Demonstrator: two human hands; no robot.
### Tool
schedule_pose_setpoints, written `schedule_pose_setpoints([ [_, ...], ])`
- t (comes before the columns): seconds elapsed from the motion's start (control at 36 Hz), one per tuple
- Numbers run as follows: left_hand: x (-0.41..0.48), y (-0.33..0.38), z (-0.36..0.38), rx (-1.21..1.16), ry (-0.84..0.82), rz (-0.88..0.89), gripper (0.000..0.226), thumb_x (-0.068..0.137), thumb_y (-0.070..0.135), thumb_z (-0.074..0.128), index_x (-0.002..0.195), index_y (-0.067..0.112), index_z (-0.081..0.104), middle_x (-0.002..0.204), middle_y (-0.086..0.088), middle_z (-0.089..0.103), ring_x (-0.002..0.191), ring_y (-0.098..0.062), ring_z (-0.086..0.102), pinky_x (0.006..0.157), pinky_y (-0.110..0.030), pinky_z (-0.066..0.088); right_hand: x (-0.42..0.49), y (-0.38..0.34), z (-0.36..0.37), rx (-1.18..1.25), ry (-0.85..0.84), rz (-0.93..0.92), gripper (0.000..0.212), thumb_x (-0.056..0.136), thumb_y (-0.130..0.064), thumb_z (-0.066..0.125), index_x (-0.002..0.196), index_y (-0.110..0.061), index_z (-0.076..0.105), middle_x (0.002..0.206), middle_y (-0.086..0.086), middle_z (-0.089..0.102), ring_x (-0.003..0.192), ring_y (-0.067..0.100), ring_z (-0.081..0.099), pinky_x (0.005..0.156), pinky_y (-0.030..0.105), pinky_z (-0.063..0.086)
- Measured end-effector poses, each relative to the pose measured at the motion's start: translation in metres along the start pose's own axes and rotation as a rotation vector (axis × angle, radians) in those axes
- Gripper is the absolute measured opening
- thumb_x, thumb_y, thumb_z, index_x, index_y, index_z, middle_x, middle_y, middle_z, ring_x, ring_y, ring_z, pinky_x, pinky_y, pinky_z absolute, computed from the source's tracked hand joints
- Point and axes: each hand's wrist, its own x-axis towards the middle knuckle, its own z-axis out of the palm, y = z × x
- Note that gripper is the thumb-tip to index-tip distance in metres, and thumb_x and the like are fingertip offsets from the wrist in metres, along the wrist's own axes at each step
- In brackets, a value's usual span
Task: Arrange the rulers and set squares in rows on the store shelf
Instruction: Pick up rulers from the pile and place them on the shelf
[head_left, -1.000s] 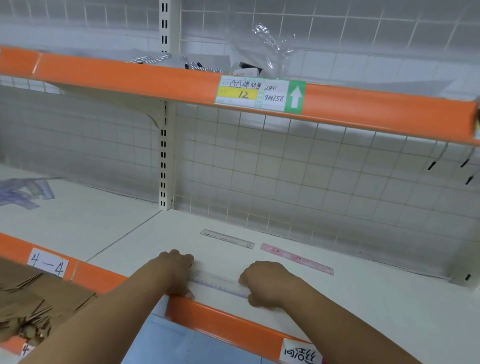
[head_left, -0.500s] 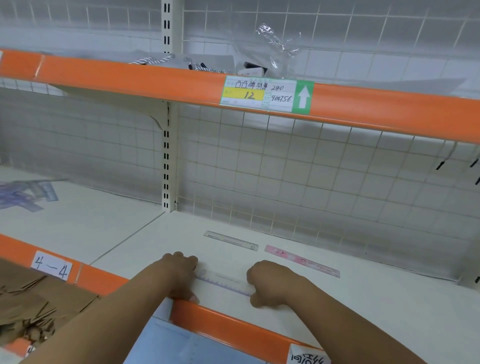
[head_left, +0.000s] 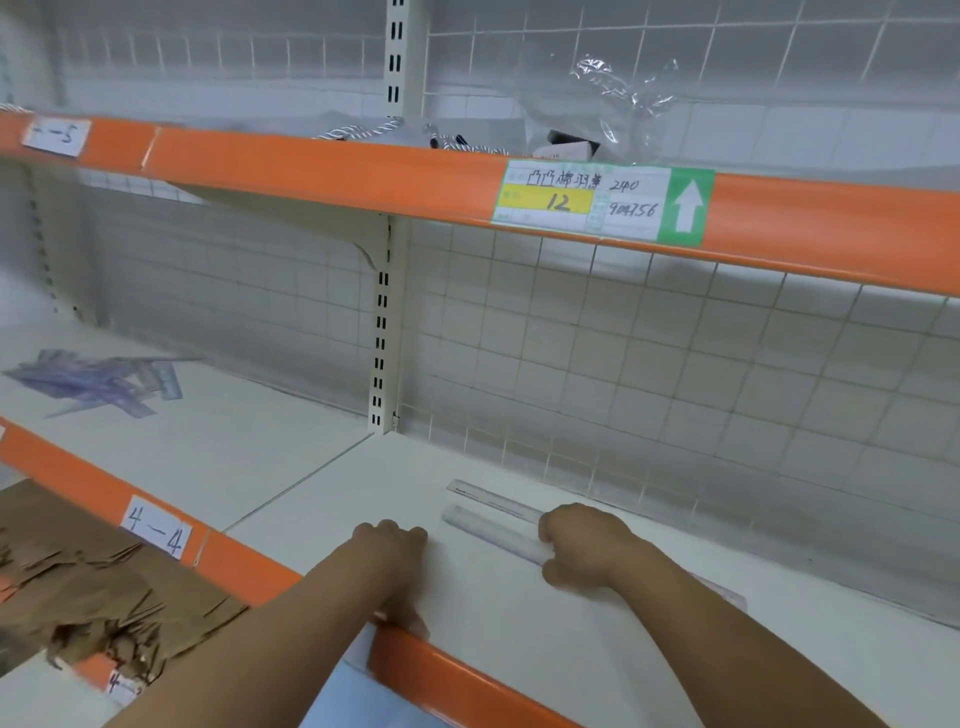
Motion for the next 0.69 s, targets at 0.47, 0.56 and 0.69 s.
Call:
schedule_pose_setpoints([
  [0.47,0.006,0.002,-0.006,-0.006,-0.065,-0.029,0.086,0.076,0.045,0.075,0.141,0.014,0.028,0.136,-0.013,0.038,0.126,-0.03,0.036,0.094,-0.037,0.037,0.066,0.017,0.001,-0.066,0.039,-0.005,0.013,0.085,-0.023,0.053,0.078,-0.021,0.042,0.075,-0.007,0.037,0.081,0.018,0.047,0.067,0.028,0.037],
  [0.56,0.008,0.002,-0.006,0.003,-0.07,-0.028,0.086,0.075,0.046,0.076,0.14,0.015,0.029,0.134,-0.013,0.038,0.125,-0.031,0.038,0.094,-0.039,0.039,0.069,0.018,0.003,-0.075,0.025,-0.005,0.012,0.085,-0.022,0.053,0.078,-0.02,0.043,0.073,-0.008,0.036,0.079,0.018,0.049,0.059,0.025,0.035],
  [0.69,0.009,0.001,-0.005,0.006,-0.075,-0.024,0.089,0.076,0.045,0.075,0.143,0.016,0.026,0.135,-0.013,0.038,0.126,-0.032,0.036,0.095,-0.04,0.04,0.073,0.022,0.005,-0.065,0.017,0.002,0.03,0.085,-0.021,0.051,0.065,-0.024,0.029,0.071,-0.008,0.035,0.064,0.011,0.041,0.049,0.021,0.026],
])
